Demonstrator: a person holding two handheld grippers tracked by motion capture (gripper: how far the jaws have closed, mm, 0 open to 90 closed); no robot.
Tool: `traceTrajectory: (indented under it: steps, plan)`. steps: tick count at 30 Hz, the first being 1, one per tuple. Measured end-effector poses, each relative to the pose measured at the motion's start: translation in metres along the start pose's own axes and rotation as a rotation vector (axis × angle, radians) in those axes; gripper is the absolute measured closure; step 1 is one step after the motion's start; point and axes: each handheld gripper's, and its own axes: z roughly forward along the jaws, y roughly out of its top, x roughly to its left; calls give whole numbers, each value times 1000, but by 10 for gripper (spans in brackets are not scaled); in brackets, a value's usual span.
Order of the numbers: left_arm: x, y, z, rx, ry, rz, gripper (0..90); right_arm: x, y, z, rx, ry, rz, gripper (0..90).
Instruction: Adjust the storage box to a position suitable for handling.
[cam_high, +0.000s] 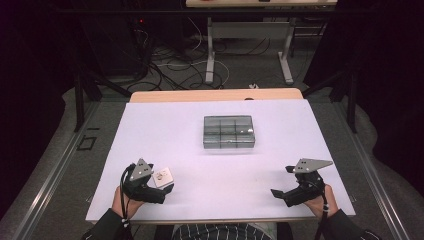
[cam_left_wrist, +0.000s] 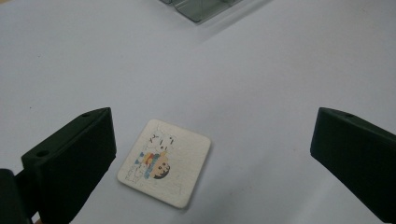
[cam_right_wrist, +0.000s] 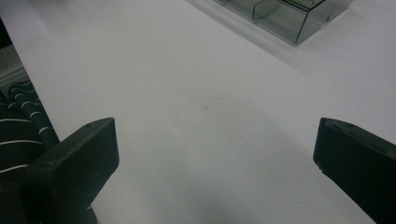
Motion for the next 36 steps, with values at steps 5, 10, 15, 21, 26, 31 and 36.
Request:
traceTrajectory:
  steps: [5,10,15,21,26,31,36]
  plan:
    - [0,1,1,7,1,9,4,-2,1,1,7,3,2,0]
    - [0,1,2,5,2,4,5,-3,4,5,10,-1,7,0]
    - [0,1,3,9,7,5,4,-6,11,9,18,-1,3,0]
    - [0,0,2,7,9,4,5,-15,19,13,4,-6,17,0]
    - [0,0,2,14,8,13,5,-23,26,20,-3,-16,35,0]
    - [0,0,3,17,7,15,5,-41,35,34,8,-32,65,0]
    - [0,0,3,21,0,22,5,-60,46,50,6,-21,108,0]
